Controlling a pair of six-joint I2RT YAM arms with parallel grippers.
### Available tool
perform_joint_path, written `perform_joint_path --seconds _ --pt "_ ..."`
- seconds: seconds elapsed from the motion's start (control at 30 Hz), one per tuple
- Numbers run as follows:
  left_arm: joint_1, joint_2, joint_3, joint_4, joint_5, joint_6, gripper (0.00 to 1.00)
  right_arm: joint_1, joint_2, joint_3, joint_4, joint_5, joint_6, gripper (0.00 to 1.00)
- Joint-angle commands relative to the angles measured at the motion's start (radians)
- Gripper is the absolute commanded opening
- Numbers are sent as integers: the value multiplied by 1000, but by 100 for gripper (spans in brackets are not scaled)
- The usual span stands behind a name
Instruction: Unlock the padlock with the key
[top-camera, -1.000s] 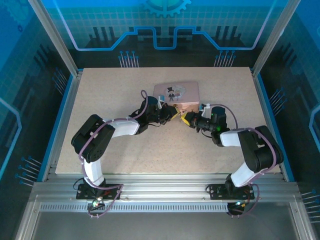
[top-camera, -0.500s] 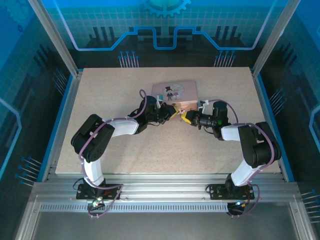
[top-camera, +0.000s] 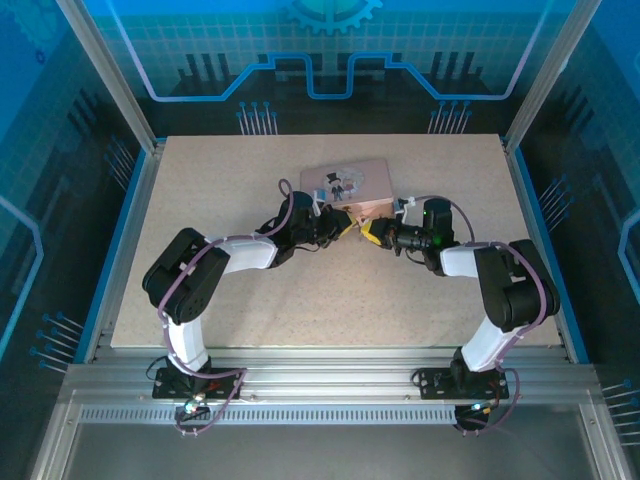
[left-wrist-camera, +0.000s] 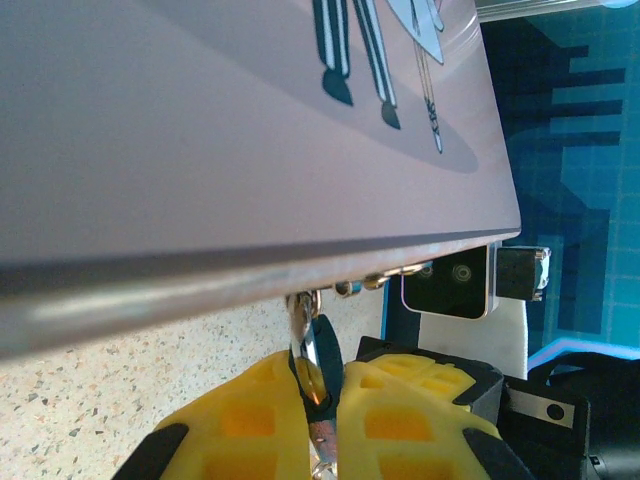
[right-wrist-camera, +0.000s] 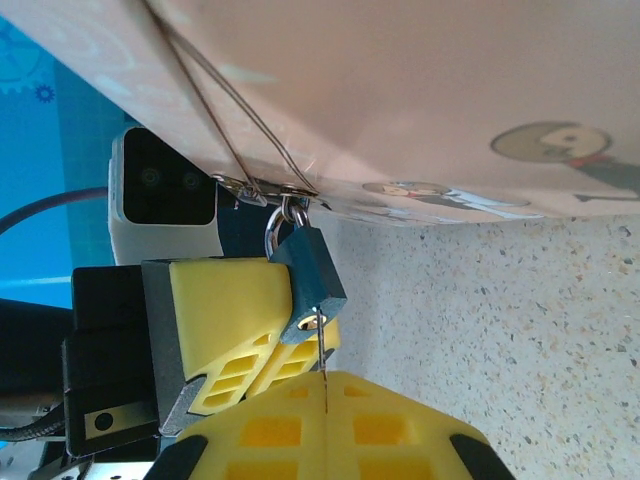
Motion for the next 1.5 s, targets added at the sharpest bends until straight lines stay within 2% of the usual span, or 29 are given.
perform_joint_path --seconds 0.0,0.5,0.87,1.47 --pt "-30 5 -2 96 107 -18 3 21 14 27 -19 -34 -12 0" --pt "-16 -15 -26 81 74 -9 2 -68 -20 -8 -56 -31 -26 0" --pt "48 -47 -58 17 67 36 2 -148 -145 -38 -283 -113 -173 0" --pt "51 -103 -98 13 140 42 2 -160 -24 71 -289 -149 -182 0"
